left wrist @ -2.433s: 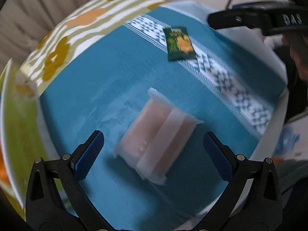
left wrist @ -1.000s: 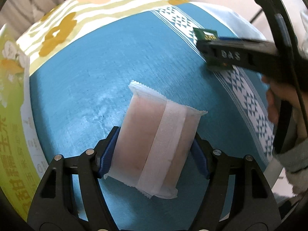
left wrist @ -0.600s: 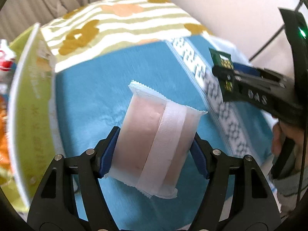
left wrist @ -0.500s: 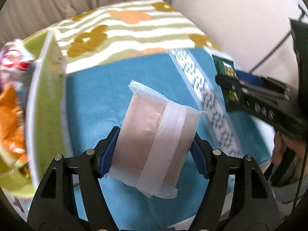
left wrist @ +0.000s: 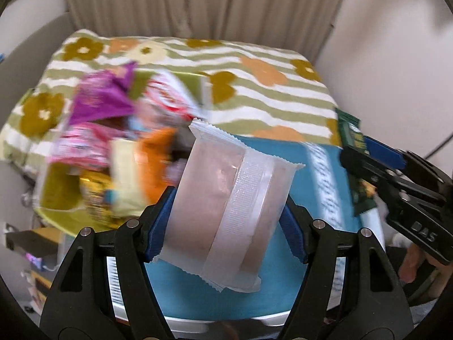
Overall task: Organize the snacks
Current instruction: 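Carry the cake and green packet over the box and release them inside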
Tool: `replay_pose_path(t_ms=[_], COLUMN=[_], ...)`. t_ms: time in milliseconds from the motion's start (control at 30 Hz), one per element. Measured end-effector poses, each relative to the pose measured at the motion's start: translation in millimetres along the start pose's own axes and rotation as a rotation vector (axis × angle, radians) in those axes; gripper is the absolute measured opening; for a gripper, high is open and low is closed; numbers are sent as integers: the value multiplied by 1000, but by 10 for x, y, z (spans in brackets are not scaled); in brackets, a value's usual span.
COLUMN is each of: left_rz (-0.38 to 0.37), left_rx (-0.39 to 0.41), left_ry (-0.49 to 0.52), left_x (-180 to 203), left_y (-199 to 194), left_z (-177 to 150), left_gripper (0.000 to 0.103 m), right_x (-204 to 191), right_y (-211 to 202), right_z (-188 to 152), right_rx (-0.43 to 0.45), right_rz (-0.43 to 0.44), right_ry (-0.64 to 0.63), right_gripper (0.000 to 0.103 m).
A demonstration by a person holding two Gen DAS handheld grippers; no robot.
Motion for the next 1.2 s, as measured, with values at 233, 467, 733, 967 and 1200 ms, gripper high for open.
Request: replay_pose_path(t_ms=[233, 467, 733, 967, 1200], left_rz=[69, 9, -18, -30, -5], left_rx=[13, -54, -84, -63, -65], left_ry=[-31, -14, 21, 49, 102], left_x=[-1082, -1711, -2010, -2118, -2200], left_y=[-63, 323, 413, 257, 263], left_z=[266, 380, 212, 235, 312], left_gripper=[66, 83, 96, 96, 96], right_x=[-727, -1306, -1482, -1652, -1825], right_y=[288, 712, 967, 1076, 1390], right_z=[325, 560, 536, 622, 729], right_rx=[19, 13, -35, -70, -114], right_rz=[51, 57, 25, 25, 19], right_ry=[-7, -12, 15, 1, 1], right_gripper=[44, 44, 44, 44, 46])
Point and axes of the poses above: each gripper's, at about its wrist camera, not at the fingertips, and y roughly the way its jaws point, x to its right, z to its top, the point moved 6 cm from there along y, roughly the way its jaws point
